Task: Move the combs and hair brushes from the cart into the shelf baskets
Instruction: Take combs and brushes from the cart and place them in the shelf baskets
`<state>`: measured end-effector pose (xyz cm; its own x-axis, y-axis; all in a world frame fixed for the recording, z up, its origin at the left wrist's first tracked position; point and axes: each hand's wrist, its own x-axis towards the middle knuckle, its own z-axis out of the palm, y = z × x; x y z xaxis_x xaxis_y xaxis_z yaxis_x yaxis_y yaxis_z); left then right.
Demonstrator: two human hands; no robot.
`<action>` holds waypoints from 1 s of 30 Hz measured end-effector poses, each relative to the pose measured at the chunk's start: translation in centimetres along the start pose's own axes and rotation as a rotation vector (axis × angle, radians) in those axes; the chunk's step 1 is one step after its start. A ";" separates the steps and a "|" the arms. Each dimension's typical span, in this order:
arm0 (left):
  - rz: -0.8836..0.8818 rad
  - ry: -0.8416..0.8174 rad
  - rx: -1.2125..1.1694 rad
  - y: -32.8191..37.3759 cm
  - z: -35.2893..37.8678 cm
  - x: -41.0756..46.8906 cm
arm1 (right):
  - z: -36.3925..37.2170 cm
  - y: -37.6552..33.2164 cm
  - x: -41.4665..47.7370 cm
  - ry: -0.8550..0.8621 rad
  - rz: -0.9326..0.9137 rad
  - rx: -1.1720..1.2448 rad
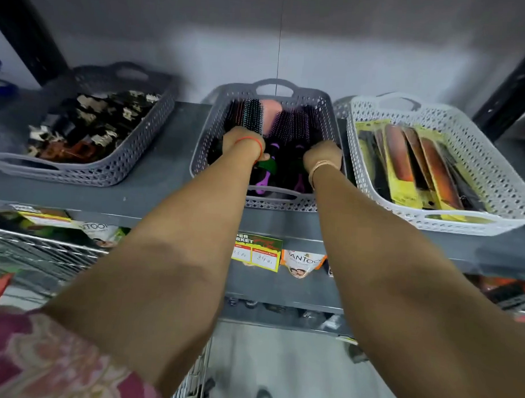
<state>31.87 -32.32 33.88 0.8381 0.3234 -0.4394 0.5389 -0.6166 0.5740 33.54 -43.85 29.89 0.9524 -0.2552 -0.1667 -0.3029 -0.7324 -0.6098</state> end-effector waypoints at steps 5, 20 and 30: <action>0.078 0.296 0.015 -2.1 -0.6 1.0 | -0.4 -1.7 -1.3 0.179 -0.194 0.053; -0.265 1.042 -0.658 -35.1 -13.2 -4.5 | 23.6 -18.6 -24.7 -0.662 -0.702 0.401; -0.706 0.500 -0.716 -55.5 -4.3 -1.5 | 41.6 -4.5 -26.6 -1.067 -0.128 -0.363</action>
<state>1.09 4.58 5.64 0.1784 0.7882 -0.5890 0.6965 0.3216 0.6414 10.97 -7.51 4.84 0.4668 0.3756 -0.8006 -0.0278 -0.8987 -0.4378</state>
